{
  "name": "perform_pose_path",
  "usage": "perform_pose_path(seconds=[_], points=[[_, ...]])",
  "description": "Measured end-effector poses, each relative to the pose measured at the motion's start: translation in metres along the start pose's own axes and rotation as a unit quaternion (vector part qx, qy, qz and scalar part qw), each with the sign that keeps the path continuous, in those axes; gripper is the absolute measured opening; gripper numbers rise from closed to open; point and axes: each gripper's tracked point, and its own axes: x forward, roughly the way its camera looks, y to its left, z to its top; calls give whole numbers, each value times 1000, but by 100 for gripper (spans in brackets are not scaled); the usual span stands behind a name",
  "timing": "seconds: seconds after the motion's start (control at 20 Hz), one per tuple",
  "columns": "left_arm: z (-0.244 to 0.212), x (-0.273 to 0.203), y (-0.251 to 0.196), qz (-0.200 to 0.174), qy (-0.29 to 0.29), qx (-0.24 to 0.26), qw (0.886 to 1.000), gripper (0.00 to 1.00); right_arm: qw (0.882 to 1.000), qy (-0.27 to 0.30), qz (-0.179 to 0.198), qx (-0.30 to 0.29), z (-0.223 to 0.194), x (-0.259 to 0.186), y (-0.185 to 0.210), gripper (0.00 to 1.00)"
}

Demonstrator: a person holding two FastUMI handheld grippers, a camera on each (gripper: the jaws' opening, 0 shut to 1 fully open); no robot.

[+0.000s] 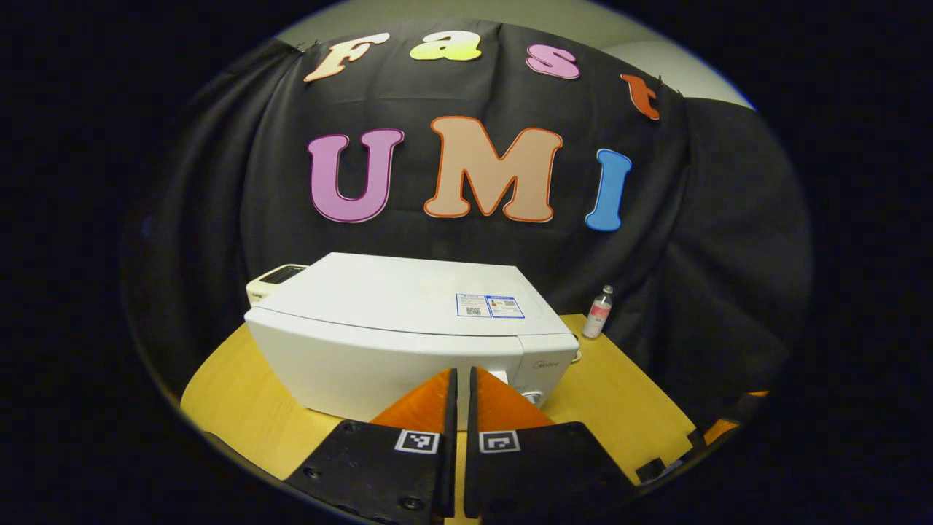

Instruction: Open the microwave oven with the left hand, put the food in, and close the microwave oven.

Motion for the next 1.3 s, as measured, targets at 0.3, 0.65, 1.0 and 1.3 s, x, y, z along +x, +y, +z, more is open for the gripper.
perform_pose_path(seconds=[0.3,0.65,1.0,1.3], points=[[30,-52,16,17,-32,36,999,31,997,-21,61,42,50,3,28,100],[75,-81,34,49,-89,30,994,81,995,-79,63,-2,103,-5,17,92],[99,-99,8,42,-123,42,991,98,992,-110,62,-27,126,-22,1,92],[85,-110,-11,42,-108,51,992,98,991,-112,58,-40,125,-38,-18,92]])
